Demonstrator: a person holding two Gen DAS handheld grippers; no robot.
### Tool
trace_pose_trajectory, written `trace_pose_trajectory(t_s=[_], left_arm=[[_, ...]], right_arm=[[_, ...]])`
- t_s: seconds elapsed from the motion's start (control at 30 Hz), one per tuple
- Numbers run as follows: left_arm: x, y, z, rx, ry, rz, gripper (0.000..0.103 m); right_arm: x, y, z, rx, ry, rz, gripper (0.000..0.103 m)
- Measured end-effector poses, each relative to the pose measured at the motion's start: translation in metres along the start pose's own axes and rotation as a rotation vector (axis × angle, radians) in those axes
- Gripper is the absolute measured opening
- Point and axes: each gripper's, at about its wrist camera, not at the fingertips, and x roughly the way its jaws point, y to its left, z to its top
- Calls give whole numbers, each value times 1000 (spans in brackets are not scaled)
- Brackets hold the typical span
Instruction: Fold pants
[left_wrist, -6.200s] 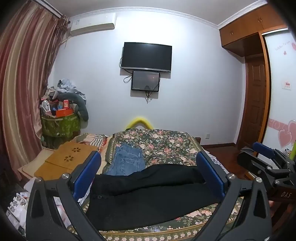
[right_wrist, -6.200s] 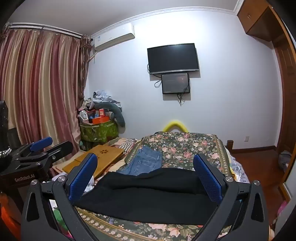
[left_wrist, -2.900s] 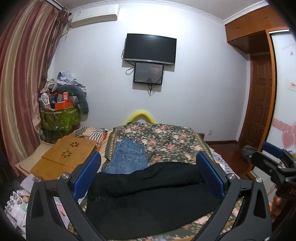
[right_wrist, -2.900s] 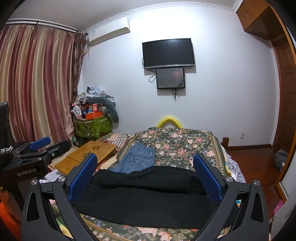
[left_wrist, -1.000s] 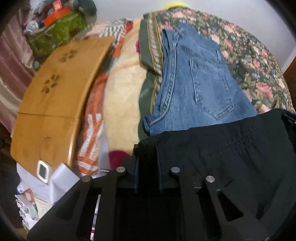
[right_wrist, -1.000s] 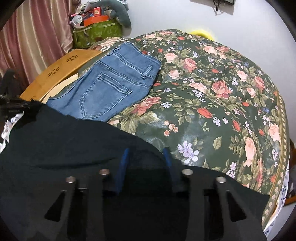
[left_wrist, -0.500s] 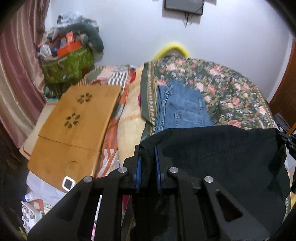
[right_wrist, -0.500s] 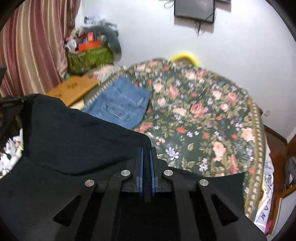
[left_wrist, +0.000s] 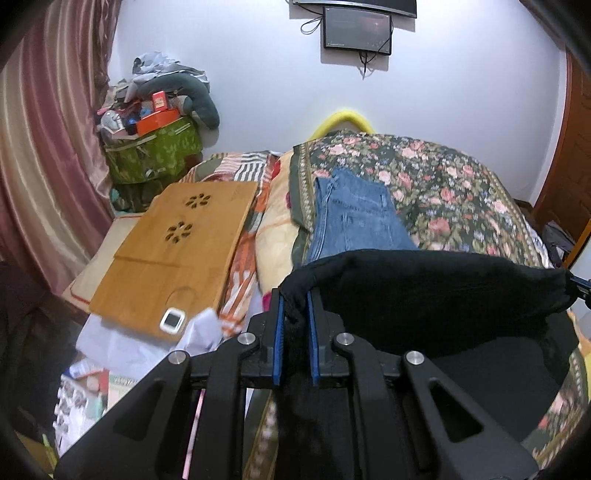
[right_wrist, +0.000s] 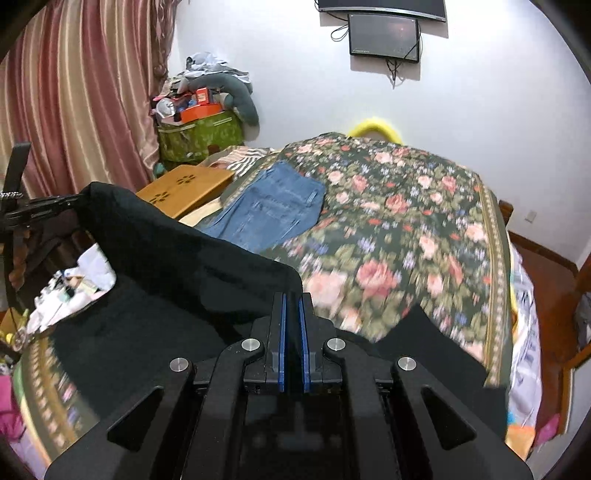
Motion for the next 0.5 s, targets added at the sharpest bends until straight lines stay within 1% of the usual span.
trace_pose_trajectory(t_s=[0.1, 0.27, 0.33, 0.5], left_arm=[[-11, 3, -23, -6, 14, 12, 10], [-19, 7, -66, -25, 65, 23, 8], [-18, 8, -84, -32, 101, 23, 7], [-3, 11, -129, -71, 221, 6, 6]], right_arm=[[-7, 12, -21, 5, 19, 18, 5], [-15, 25, -55, 12, 53, 36, 5], [-15, 25, -64, 27, 63, 40, 5], [-13, 30, -85, 51, 90, 44, 5]])
